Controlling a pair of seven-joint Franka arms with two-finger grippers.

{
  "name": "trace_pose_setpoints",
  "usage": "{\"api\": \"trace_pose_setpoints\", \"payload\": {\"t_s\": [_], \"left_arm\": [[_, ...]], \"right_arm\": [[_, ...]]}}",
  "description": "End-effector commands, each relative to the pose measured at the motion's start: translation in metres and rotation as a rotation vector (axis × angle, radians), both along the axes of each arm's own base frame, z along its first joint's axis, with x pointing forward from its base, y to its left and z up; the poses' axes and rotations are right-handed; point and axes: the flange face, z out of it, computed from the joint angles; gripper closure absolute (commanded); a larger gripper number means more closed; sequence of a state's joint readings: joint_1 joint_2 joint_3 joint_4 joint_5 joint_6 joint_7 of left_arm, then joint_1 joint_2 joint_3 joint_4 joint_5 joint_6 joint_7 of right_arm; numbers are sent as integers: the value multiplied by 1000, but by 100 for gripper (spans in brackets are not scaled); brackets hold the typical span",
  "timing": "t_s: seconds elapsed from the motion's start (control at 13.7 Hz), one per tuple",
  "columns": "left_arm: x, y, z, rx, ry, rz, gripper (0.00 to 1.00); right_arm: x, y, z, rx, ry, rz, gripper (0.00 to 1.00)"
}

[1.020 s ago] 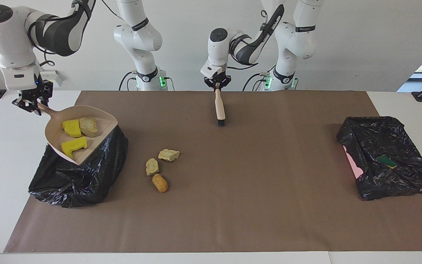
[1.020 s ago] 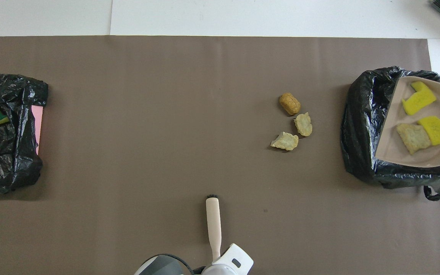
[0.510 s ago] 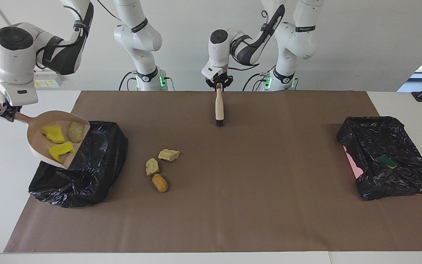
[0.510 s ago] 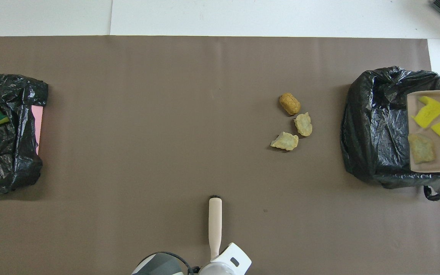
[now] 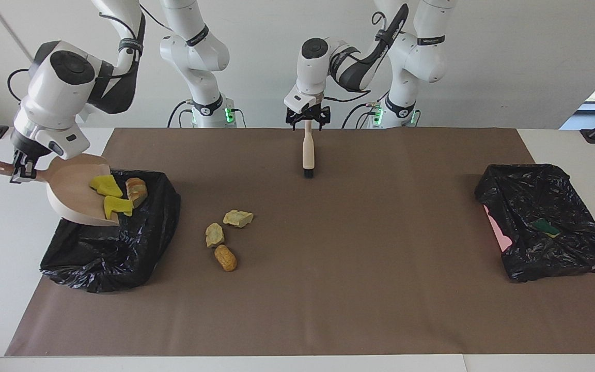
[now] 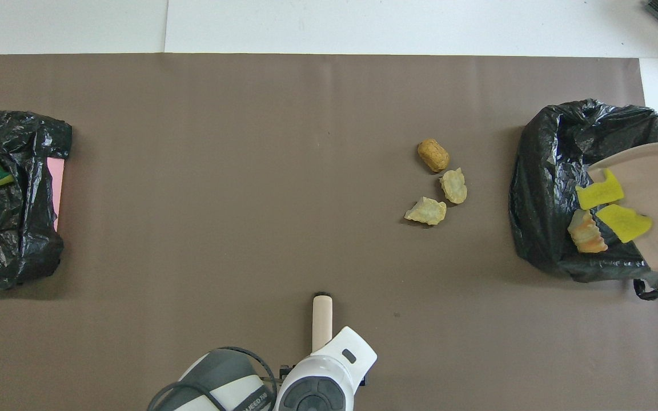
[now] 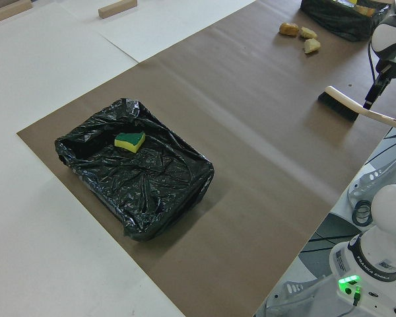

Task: Sweep and dump trash in bin
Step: 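Tip the dustpan over the black bag with the right gripper to dump it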

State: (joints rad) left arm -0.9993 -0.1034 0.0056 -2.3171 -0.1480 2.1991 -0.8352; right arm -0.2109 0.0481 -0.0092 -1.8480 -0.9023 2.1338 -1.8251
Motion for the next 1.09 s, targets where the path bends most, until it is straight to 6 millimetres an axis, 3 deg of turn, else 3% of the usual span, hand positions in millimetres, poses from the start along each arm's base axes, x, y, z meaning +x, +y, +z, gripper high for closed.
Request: {"api": "trace_pose_setpoints", "payload": {"t_s": [0.0, 0.22, 0.36, 0.44, 0.58, 0.73, 1.02], "left_arm": [[76, 17, 23, 21, -33, -47, 0], [175, 56, 53, 40, -147, -70, 0], [209, 95, 87, 50, -183, -78, 0], [225, 114, 114, 54, -184, -94, 0], [246, 148, 163, 71, -159, -135, 0], [258, 182, 199, 68, -148, -166, 0], [271, 249, 243, 22, -128, -151, 0]], "right_arm": [[1, -3, 7, -66, 12, 43, 100], [-3, -5, 19, -120, 13, 39, 100], [-7, -7, 35, -146, 5, 30, 100], [-14, -8, 47, -152, -1, 9, 100], [-22, 10, 74, -142, -43, -27, 100], [-30, 32, 90, -58, -113, -143, 100], [-35, 97, 74, 241, -227, -393, 100]]}}
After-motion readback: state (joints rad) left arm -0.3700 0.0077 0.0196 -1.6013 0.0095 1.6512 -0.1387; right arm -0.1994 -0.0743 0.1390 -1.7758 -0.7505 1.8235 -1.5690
